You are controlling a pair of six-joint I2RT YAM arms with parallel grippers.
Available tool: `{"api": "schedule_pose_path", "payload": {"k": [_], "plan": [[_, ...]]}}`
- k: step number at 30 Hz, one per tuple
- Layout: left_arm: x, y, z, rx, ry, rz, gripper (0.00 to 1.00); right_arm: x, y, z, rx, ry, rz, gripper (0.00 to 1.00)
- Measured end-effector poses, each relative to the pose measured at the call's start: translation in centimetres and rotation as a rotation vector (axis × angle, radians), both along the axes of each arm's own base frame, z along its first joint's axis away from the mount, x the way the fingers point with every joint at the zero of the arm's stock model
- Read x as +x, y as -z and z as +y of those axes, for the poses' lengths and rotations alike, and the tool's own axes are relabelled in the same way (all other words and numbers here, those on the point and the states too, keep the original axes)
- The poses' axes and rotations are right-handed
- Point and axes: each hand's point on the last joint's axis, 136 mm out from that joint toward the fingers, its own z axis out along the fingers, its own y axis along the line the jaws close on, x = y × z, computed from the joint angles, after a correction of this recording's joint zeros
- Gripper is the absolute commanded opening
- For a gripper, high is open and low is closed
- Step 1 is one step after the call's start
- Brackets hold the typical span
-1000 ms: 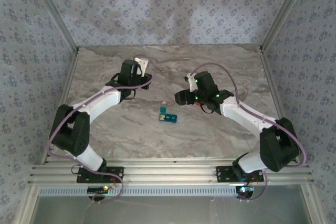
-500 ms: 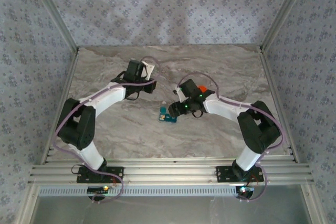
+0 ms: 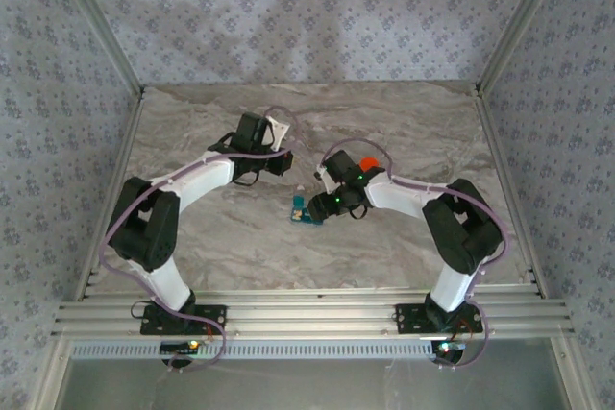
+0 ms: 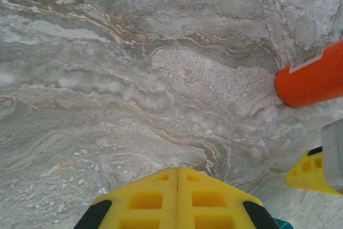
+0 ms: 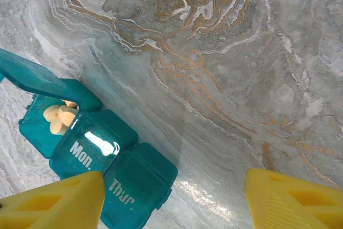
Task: Sort the pills into containers
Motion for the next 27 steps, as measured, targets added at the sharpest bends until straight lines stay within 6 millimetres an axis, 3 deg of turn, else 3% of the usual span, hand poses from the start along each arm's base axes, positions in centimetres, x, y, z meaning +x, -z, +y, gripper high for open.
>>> {"api": "schedule_pose_path", "payload": {"k": [16,27], "plan": [[-1.5,1.2,-1.1,0.001,0.046,0.038,0.0,0.3,0.5,-0.1,-0.005,0.007,0.013,0.67],[-3.3,4.6,-1.2,0.047,0.068,0.13,0.0,0.2,0.6,0.1,0.005,0.002,0.023,0.65]]}}
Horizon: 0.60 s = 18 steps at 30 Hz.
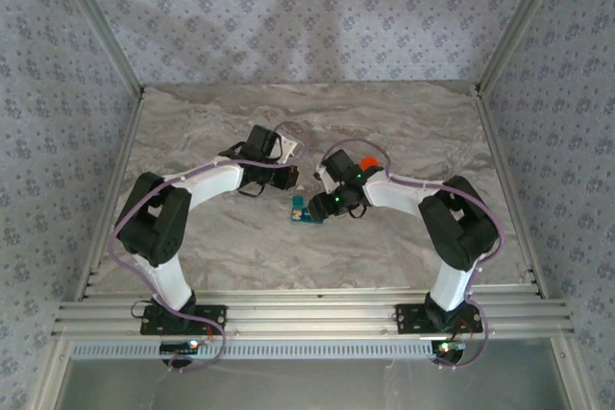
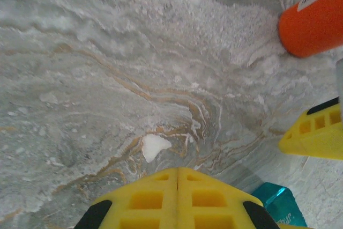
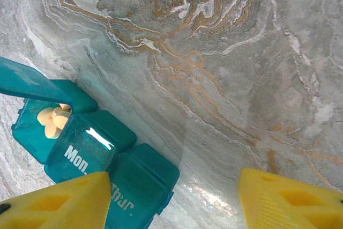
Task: Sort the pills into containers
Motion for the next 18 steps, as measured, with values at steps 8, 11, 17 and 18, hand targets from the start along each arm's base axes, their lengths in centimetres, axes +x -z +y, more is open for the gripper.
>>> {"api": "schedule_pose_path", "payload": {"k": [8,11,17,18], "plan": [[-1.5,1.4,-0.7,0.009,0.036,0.048,0.0,0.0,0.0,0.0,0.0,0.001,0.001,0.64],[-1.9,1.5,-0.9,0.012,0.045,0.054,0.0,0.0,0.0,0.1,0.001,0.0,0.001,0.64],[-2.8,1.9,-1.3,0.005,0.061,0.074,0.0,0.2,0.0,0.1,0.003,0.002,0.003,0.63],[-3.1,2.1,-1.2,0.008,0.063,0.08,0.0,0.2,0.0,0.1,0.004,0.002,0.003,0.63]]}}
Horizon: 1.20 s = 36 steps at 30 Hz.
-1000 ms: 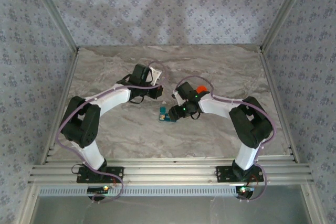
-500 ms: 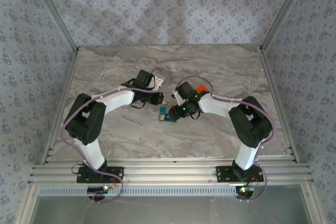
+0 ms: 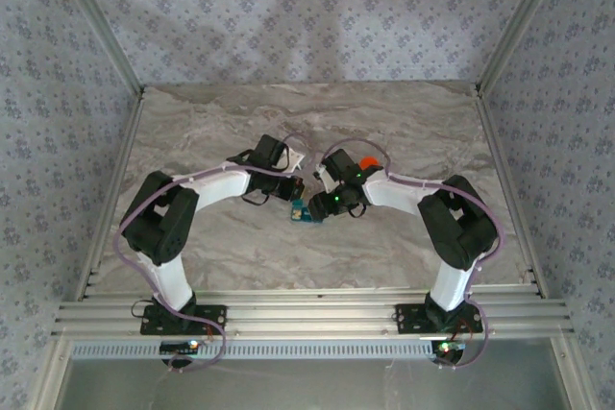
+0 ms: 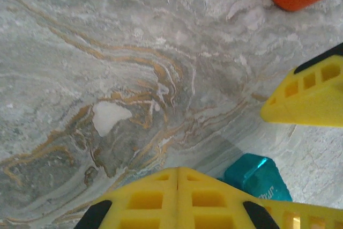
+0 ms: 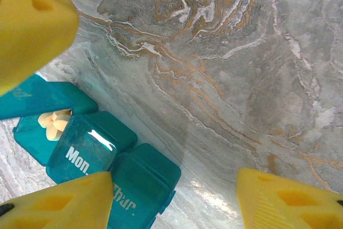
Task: Sort the pills into containers
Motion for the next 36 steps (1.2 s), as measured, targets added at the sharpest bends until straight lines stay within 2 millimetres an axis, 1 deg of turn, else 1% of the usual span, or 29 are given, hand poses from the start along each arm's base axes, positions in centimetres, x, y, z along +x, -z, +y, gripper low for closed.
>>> {"api": "schedule_pose_path", "payload": {"k": [6,11,15,20,24,29,36], "plan": [[-1.4,0.6,0.3,0.008,0.003,0.026,0.0,0.0,0.0,0.0,0.005,-0.001,0.005,0.62],[-2.3,0.5,0.7,0.007,0.0,0.033,0.0,0.0,0.0,0.1,0.008,-0.002,0.008,0.62],[-3.1,0.0,0.9,-0.003,0.0,0.028,0.0,0.1,0.0,0.1,0.01,0.0,0.009,0.61],[-4.0,-0.1,0.7,-0.007,0.008,0.032,0.0,0.1,0.1,0.1,0.014,-0.001,0.015,0.61],[-4.8,0.4,0.5,0.0,0.017,0.046,0.0,0.1,0.1,0.2,0.014,-0.001,0.015,0.61],[-5.4,0.6,0.5,-0.002,0.019,0.05,0.0,0.1,0.1,0.2,0.014,-0.001,0.015,0.6],[-6.1,1.0,1.0,0.002,0.012,0.059,0.0,0.1,0.1,0.2,0.018,-0.002,0.02,0.6]]}}
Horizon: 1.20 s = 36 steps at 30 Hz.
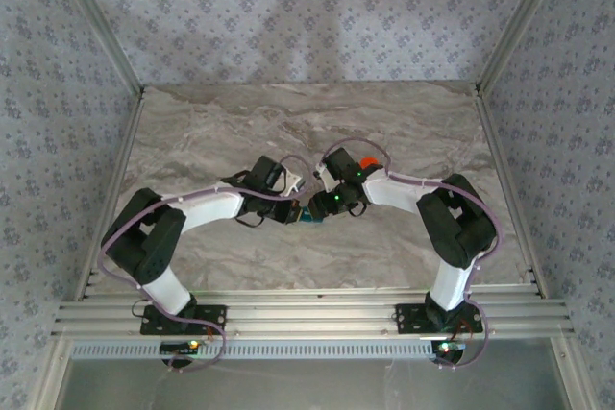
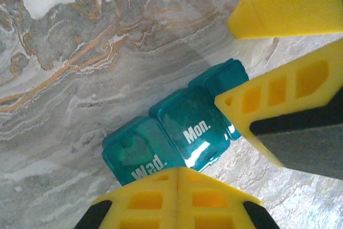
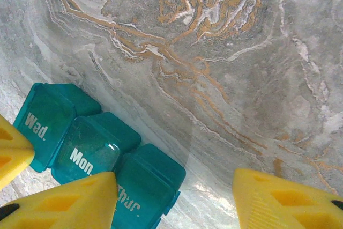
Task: Sort the pills into containers
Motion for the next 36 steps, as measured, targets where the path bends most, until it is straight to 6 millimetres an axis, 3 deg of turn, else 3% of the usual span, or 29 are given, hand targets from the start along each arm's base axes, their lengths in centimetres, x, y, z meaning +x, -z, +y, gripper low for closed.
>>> {"api": "schedule_pose_path", "payload": {"k": [36], "plan": [[0.15,0.41,0.2,0.011,-0.015,-0.011,0.0,0.24,0.06,0.01,0.02,0.007,0.018,0.58]]}}
